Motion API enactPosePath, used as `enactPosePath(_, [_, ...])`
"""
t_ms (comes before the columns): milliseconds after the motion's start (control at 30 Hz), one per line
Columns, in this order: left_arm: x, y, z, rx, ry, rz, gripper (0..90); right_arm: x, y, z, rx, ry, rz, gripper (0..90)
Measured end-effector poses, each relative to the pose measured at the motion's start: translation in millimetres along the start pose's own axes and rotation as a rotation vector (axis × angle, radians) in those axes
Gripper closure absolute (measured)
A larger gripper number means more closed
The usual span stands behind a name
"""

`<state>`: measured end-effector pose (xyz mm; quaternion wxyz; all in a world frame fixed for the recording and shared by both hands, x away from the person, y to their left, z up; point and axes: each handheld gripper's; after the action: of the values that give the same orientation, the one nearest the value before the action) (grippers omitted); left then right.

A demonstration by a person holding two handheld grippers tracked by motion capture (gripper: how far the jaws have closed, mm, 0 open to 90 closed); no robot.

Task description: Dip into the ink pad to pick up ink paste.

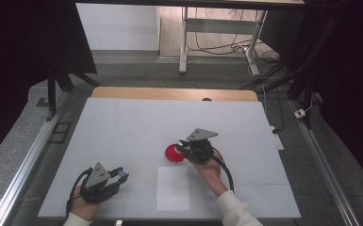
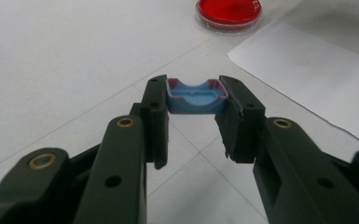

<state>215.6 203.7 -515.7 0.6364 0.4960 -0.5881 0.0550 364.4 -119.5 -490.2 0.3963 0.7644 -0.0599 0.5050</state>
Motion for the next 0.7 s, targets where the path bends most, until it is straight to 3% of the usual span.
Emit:
enactPosePath(300, [0.1, -0.6, 0.0, 0.001, 0.002, -0.001, 64.9, 2.1, 9.0, 3.3, 0.018, -0.023, 0.029, 75.0])
enactPosePath(700, [0.0, -0.7, 0.0, 0.001, 0.002, -0.001, 64.8, 3.4, 24.5, -3.0, 0.045, 0.0, 0.035, 75.0])
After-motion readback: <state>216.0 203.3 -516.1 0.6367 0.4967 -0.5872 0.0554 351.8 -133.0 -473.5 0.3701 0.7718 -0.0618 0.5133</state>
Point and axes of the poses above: each handheld gripper's, and its own axes: y roughly backward along the jaws, x roughly out of its top, z roughly to its right, and after that the axes turned 13 degrees about -y, right-handed
